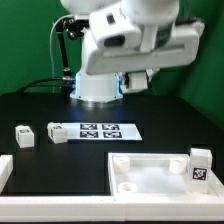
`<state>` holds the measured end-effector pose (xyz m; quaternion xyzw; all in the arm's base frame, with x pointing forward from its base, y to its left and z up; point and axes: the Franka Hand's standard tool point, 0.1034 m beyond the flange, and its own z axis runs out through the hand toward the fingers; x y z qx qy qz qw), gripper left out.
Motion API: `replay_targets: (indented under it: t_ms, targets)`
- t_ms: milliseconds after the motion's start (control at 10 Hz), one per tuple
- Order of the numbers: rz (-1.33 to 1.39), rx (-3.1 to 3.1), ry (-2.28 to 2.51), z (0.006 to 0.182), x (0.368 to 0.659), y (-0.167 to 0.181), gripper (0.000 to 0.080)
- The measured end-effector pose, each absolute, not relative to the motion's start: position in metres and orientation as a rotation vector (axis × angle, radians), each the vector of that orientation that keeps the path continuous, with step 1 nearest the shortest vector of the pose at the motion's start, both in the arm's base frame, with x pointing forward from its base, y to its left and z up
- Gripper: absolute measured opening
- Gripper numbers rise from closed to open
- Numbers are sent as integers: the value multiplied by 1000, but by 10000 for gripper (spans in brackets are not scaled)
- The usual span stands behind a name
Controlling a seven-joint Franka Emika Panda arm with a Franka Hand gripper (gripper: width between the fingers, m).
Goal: Assemble square table
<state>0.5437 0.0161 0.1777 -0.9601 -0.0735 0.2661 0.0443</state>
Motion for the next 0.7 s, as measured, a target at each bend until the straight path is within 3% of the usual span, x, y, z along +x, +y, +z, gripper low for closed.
replay_targets:
  t_ms: [300,500,700]
  targets:
    - [515,-3011,-213,169,543,14,291]
    - [423,-2947,-39,137,544,14,291]
    - [328,-2897,74,140,589,8,290]
